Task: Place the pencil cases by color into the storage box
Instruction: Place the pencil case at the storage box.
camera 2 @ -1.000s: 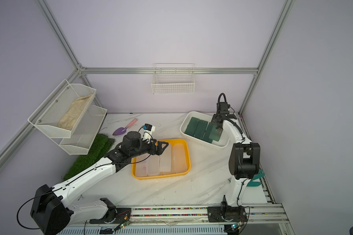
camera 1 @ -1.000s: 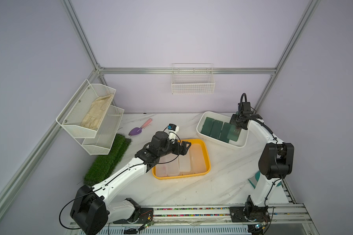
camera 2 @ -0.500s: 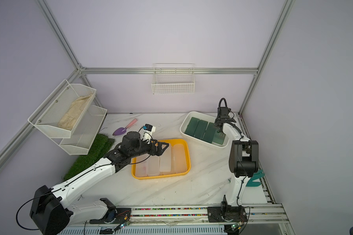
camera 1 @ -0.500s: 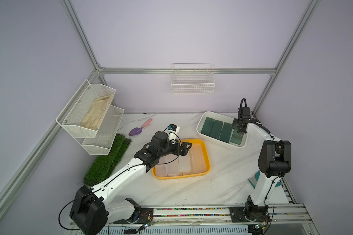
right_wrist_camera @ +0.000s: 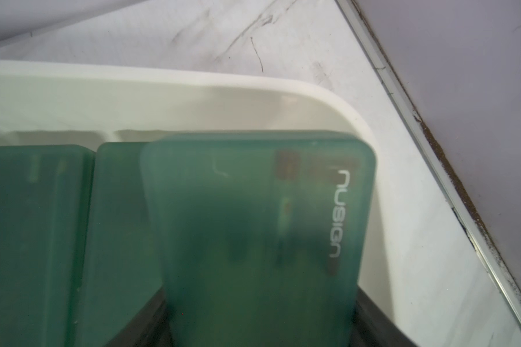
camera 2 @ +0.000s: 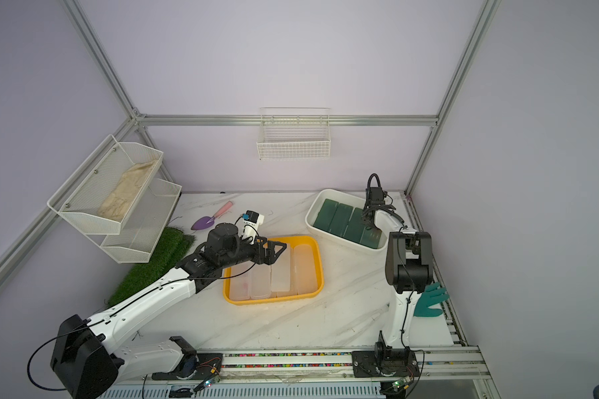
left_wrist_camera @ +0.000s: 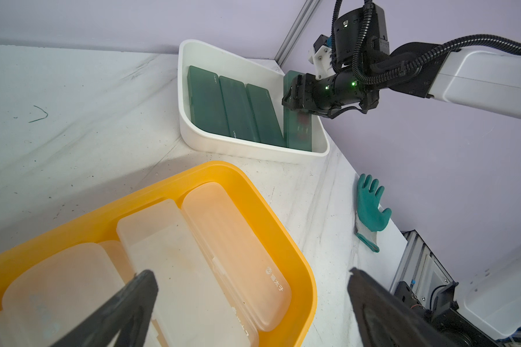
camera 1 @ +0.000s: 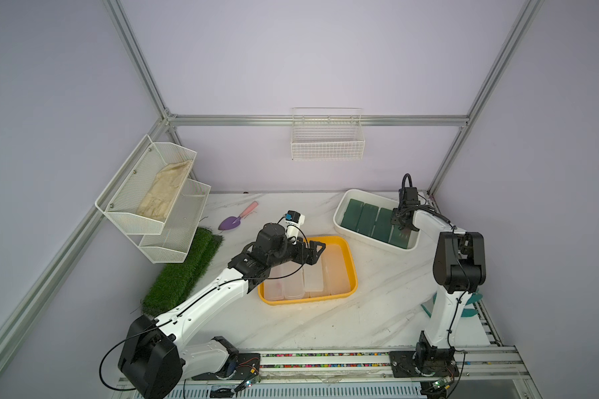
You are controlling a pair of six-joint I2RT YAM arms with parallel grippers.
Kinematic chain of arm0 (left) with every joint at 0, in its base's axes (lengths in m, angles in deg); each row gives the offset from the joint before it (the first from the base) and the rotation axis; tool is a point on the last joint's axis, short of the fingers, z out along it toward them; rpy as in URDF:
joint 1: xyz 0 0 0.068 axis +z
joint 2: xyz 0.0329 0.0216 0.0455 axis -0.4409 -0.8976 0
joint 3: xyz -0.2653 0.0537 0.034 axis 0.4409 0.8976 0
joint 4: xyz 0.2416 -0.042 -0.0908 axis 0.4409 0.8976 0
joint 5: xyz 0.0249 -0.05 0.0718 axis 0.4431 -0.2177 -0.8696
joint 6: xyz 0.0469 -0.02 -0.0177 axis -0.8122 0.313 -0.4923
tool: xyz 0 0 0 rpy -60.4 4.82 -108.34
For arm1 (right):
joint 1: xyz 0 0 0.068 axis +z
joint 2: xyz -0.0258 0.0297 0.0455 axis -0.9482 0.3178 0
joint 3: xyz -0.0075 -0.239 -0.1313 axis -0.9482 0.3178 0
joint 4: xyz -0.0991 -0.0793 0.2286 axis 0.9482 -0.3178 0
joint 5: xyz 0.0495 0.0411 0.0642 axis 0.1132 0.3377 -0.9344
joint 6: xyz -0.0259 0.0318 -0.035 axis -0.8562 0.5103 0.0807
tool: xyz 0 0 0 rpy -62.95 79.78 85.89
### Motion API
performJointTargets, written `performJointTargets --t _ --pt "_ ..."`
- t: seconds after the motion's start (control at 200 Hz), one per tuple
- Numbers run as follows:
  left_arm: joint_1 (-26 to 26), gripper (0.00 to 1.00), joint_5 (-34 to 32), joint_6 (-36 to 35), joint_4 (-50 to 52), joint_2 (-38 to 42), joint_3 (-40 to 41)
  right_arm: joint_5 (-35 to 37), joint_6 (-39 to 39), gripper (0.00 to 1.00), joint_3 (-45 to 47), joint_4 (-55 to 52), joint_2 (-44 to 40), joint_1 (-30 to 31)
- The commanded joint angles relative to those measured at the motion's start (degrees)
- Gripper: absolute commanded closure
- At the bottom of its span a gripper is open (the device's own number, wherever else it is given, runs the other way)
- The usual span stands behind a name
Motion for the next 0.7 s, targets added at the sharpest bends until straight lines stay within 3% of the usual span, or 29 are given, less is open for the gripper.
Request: performJointTargets --t 0.0,0.69 --pt "0.38 0.0 0.51 -1.0 -1.17 1.53 -0.49 0.92 -0.57 0.42 -0.85 1.02 1.76 -0.32" --pt "0.46 0.0 -0.79 -2.97 -0.92 -0.78 -2.41 -0.32 -0.39 0.35 -4.54 -2.06 9.2 -0.61"
